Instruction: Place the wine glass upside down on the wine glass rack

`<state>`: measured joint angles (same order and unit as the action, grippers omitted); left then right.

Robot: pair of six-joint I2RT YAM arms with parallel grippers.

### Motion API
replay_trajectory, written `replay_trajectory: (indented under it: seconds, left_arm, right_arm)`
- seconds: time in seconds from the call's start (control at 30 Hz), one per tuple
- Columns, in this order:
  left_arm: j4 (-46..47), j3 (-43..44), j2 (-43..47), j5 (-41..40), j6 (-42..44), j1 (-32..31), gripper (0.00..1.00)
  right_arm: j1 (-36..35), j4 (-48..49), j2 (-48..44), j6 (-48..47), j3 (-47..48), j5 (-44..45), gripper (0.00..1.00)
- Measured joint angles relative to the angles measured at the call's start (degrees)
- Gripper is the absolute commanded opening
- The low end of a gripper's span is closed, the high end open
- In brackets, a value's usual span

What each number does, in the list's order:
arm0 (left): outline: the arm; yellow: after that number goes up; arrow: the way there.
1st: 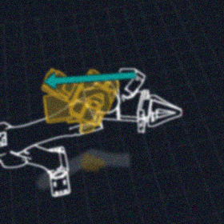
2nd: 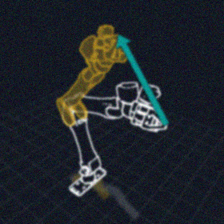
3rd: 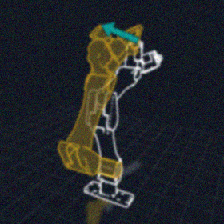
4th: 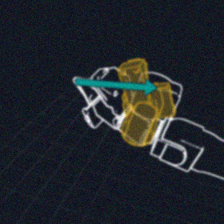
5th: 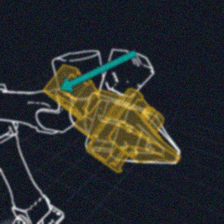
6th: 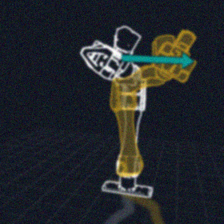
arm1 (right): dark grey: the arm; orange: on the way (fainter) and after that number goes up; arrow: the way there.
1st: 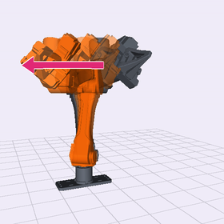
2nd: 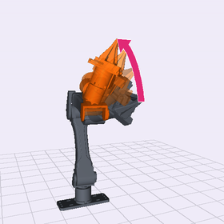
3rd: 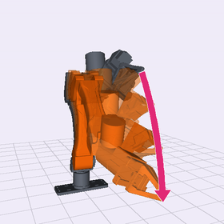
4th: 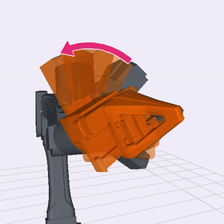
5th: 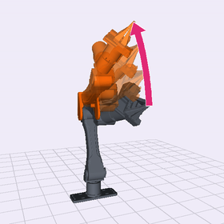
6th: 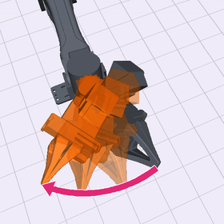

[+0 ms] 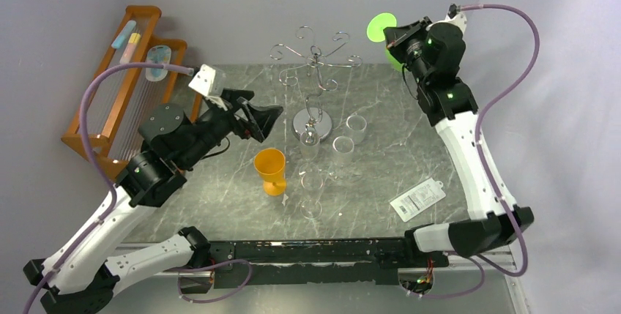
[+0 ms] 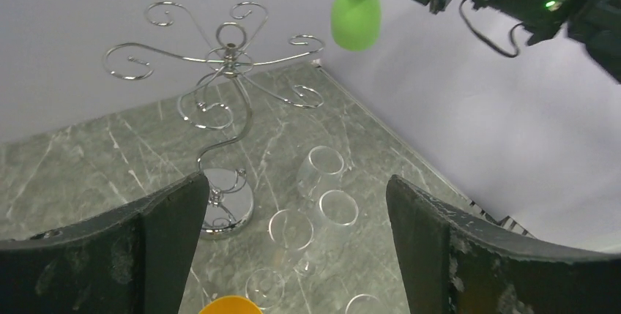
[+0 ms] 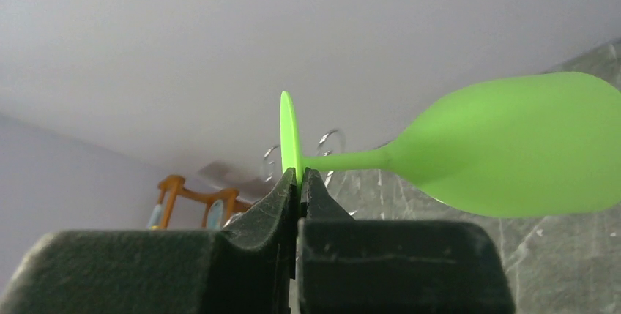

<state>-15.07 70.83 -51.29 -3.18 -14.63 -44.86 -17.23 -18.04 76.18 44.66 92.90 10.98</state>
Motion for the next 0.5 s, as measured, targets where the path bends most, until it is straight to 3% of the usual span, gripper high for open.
replay_trajectory:
  seconds: [0.17,0.33,0.5]
  left_arm:
    - [-1.3,-1.4,2.9,-2.0,-2.7,0.0,0.95]
    - [-1.5,-2.7,2.9,-2.1,-4.5,0.0,0.95]
    - [-1.8,-2.7,0.7,-2.2,-4.9,0.0,0.95]
  right_arm:
    - [6.1,5.0,5.2,2.3,-3.2,-11.0,0.0]
    - [6.2,8.8,9.6,4.2,-3.9,-22.4,0.0]
    - [6.2,12.0,11.9,5.6,-4.0,-27.3,0.0]
